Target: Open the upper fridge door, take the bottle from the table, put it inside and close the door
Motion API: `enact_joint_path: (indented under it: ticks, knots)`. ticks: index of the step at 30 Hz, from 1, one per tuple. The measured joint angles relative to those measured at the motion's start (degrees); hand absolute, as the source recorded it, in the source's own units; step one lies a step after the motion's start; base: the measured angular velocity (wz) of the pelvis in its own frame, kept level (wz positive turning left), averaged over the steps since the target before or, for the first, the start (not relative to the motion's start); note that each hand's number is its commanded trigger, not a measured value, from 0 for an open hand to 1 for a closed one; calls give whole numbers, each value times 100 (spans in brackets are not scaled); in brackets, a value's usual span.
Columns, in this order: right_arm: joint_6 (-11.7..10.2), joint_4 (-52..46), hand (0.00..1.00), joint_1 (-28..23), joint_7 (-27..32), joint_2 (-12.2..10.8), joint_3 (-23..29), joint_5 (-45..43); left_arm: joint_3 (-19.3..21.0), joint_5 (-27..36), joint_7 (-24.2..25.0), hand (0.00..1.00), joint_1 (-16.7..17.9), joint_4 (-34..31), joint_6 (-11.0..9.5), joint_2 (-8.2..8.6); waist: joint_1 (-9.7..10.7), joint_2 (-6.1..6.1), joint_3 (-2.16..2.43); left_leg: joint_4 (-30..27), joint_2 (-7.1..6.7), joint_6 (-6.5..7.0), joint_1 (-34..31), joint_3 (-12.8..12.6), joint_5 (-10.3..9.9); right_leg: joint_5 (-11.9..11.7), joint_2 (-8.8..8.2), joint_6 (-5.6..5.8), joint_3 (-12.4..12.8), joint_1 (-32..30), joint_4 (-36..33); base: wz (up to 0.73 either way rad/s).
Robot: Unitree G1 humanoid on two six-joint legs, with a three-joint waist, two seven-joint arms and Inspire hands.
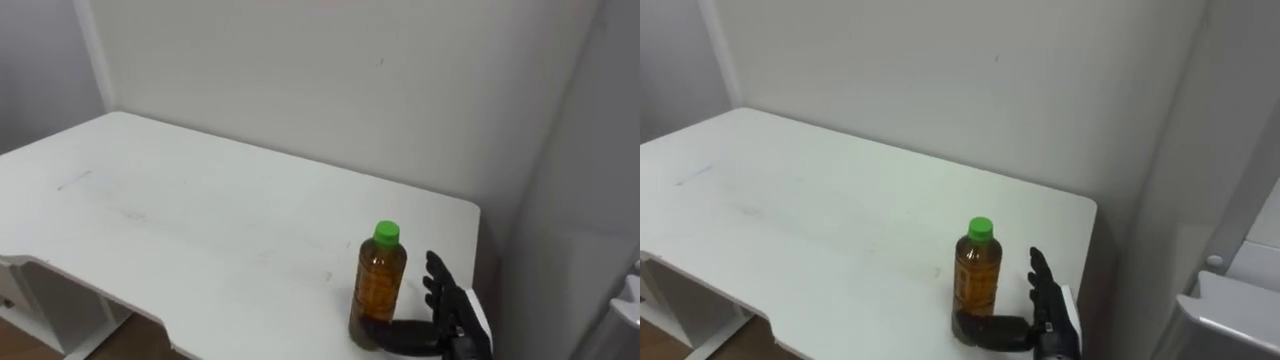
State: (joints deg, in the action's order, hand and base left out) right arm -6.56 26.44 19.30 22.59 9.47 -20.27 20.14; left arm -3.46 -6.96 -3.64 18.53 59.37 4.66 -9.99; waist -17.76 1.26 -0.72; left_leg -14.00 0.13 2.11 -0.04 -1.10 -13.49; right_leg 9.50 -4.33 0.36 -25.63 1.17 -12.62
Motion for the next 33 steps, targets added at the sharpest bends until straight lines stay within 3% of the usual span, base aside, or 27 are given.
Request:
enact_joint_path:
  ticks: [11,18,24,25,26,29,33]
  knots:
    - [-2,27,0,15,51,63,10,-4,7,-3,53,0,7,-145,9,0,-186,61,-19,51,-79,25,-58,167,75,34,-82,51,-142,-3,-1,9]
    - [-2,26,0,23,35,75,10,7,198,2,171,0,28,-147,14,-1,-351,143,20,48,-88,26,-70,197,76,34,-82,51,-142,17,-4,2]
    - [-2,39,0,29,-12,196,-85,9,209,17,202,0,56,-157,14,-1,-409,171,8,94,-88,24,-67,196,77,34,-80,51,-139,17,-6,0]
    - [-2,39,44,28,-12,203,-99,9,210,17,203,0,56,-157,13,-1,-410,176,6,94,-87,24,-67,196,77,34,-80,51,-139,17,-6,0]
    - [-2,63,100,29,-28,203,-101,5,210,17,202,0,56,-166,13,-2,-415,191,-1,94,-87,24,-67,196,77,34,-78,51,-138,15,-7,0]
    - [-5,387,100,47,-94,202,-110,7,208,14,200,0,57,-207,3,-4,-466,258,16,127,-87,24,-67,196,78,35,-80,52,-140,-3,-10,0]
    - [33,564,100,47,-282,201,-113,3,206,45,197,0,73,-209,10,-6,-468,316,-22,116,-88,25,-67,195,78,36,-82,54,-150,-9,-5,0]
